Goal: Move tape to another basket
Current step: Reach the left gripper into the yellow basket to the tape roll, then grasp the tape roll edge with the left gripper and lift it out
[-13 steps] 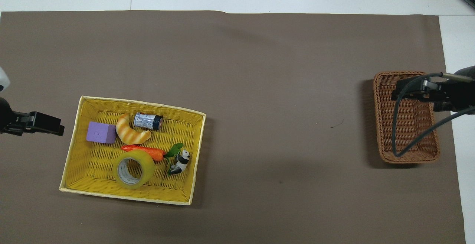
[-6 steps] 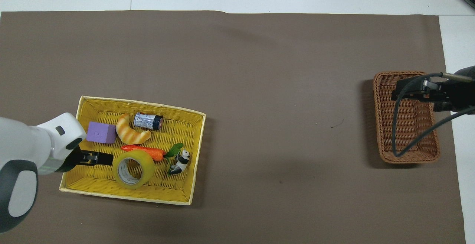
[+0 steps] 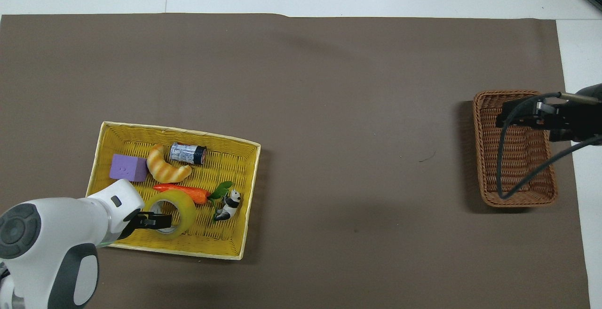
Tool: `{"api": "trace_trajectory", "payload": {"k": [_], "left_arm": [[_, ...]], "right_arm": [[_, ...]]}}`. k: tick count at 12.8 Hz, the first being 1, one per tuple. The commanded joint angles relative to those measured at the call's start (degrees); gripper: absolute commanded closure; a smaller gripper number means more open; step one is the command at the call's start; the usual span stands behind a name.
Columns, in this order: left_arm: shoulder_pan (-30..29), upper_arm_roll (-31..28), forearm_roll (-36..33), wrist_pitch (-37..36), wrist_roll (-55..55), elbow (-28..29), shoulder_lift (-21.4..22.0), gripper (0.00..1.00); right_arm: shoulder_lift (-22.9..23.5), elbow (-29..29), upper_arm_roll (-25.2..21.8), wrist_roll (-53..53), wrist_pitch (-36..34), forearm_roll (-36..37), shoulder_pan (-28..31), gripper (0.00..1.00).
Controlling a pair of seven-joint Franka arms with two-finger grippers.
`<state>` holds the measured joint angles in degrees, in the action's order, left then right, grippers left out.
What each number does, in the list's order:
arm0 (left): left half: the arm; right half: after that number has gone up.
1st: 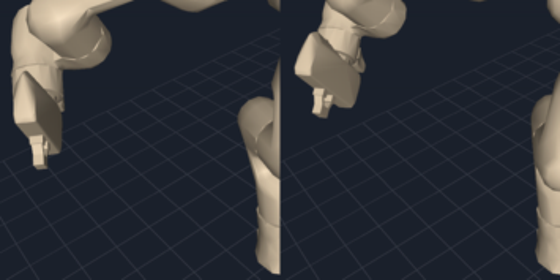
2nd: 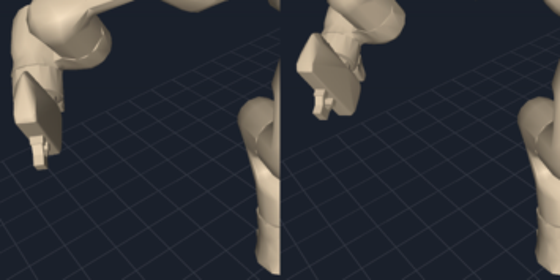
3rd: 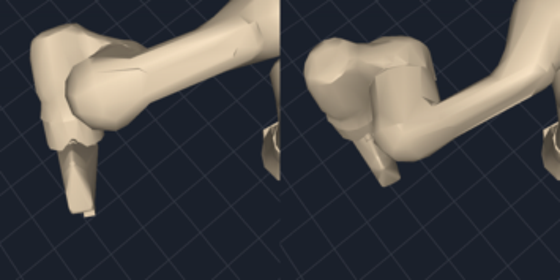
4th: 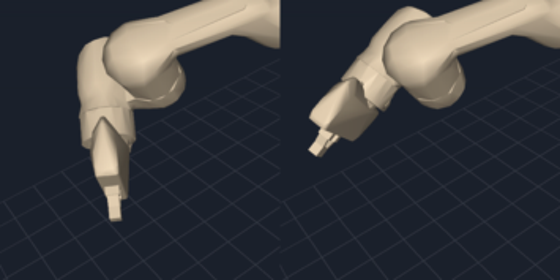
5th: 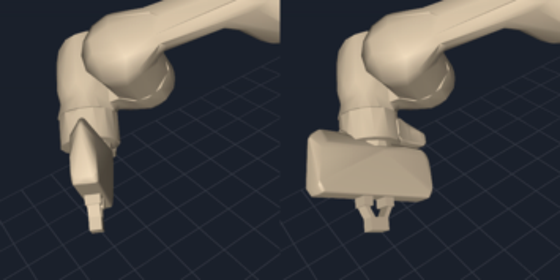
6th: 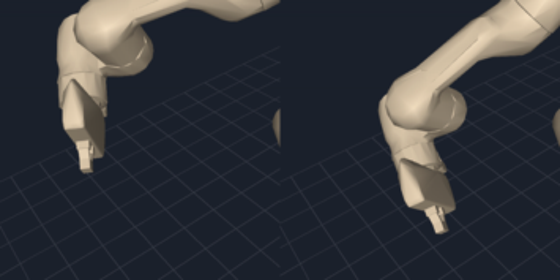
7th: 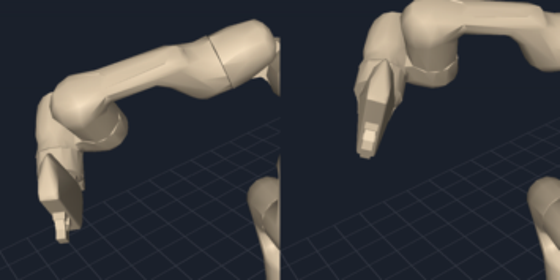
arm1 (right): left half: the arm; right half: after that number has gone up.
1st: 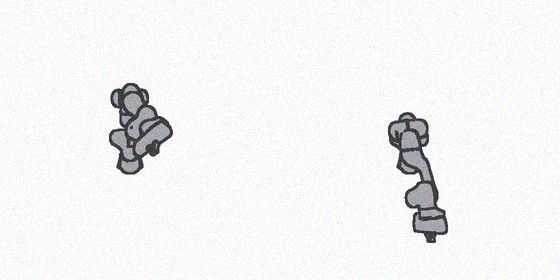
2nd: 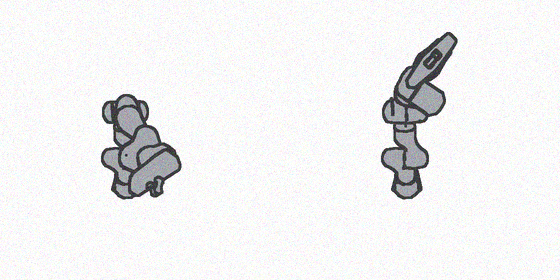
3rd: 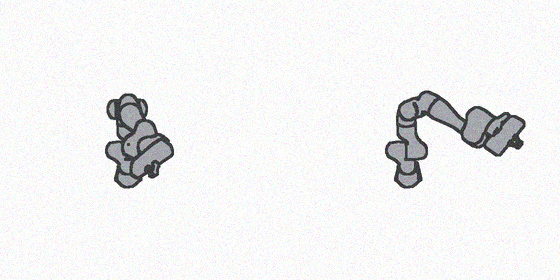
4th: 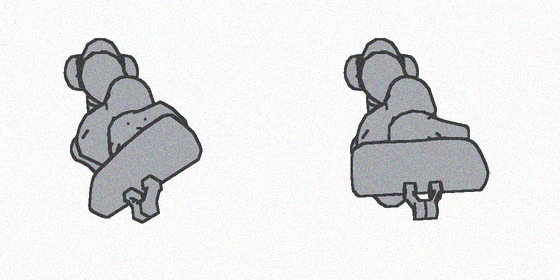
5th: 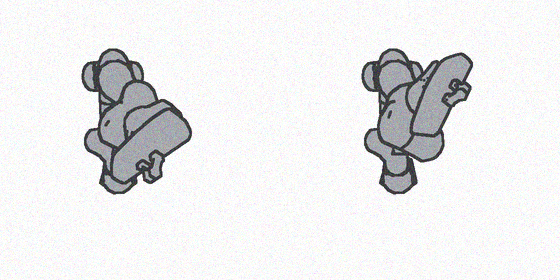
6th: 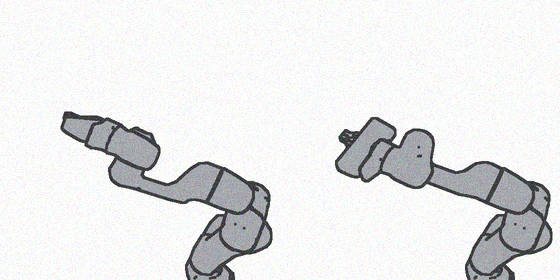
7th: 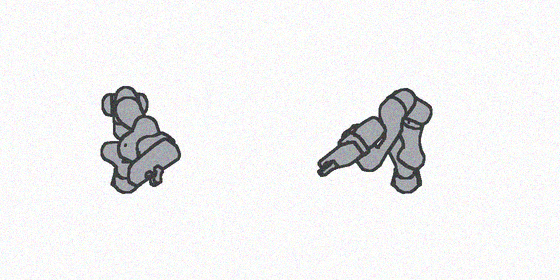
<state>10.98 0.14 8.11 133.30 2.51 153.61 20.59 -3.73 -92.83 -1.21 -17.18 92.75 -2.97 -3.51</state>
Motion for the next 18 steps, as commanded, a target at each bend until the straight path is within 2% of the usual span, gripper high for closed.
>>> {"api": "trace_trajectory", "payload": {"k": [1, 2, 3, 6, 9, 12, 15, 17, 18], "left_arm": [[1.59, -0.75, 2.68, 6.85, -0.05, 1.6, -4.22, 0.53], [1.59, -0.75, 2.87, 7.93, -0.13, 1.43, -5.47, 0.89], [1.59, -0.75, 3.05, 7.85, -0.4, 1.08, -5.83, 1.0], [1.24, -0.75, 4.98, 6.54, -0.31, -0.5, -6.62, 1.0], [0.71, -0.84, 7.87, -2.93, -0.4, -6.99, -7.14, 1.0], [0.36, -1.1, 8.85, -7.42, -0.75, -10.68, -7.41, 1.0], [0.97, -1.28, 9.03, -18.92, -8.19, -19.98, -7.67, 1.0], [2.11, -0.75, 9.03, -22.45, -13.12, -24.56, -7.67, 1.0], [4.81, -0.75, 9.11, -24.04, -15.75, -26.85, -7.67, 1.0]], "right_arm": [[-0.05, 0.37, 0.15, 1.36, -0.82, -0.55, 0.61, 0.0], [-0.05, 0.37, 0.15, 1.36, -0.82, -0.55, 0.69, 0.0], [-0.05, 0.37, 0.15, 1.36, -0.82, -0.55, 0.61, 0.0], [-0.05, 0.37, 0.15, 1.36, -0.82, -0.55, 0.69, 0.0], [-0.05, 0.37, 0.15, 1.36, -0.82, -0.55, 0.61, 0.0], [-0.05, 0.37, 0.15, 1.36, -0.82, -0.55, 0.61, 0.0], [-0.05, 0.37, 0.15, 1.36, -0.82, -0.55, 0.61, 0.0], [-0.05, 0.37, 0.15, 1.36, -0.82, -0.55, 0.61, 0.0], [-0.05, 0.37, 0.15, 1.36, -0.82, -0.55, 0.61, 0.0]]}}
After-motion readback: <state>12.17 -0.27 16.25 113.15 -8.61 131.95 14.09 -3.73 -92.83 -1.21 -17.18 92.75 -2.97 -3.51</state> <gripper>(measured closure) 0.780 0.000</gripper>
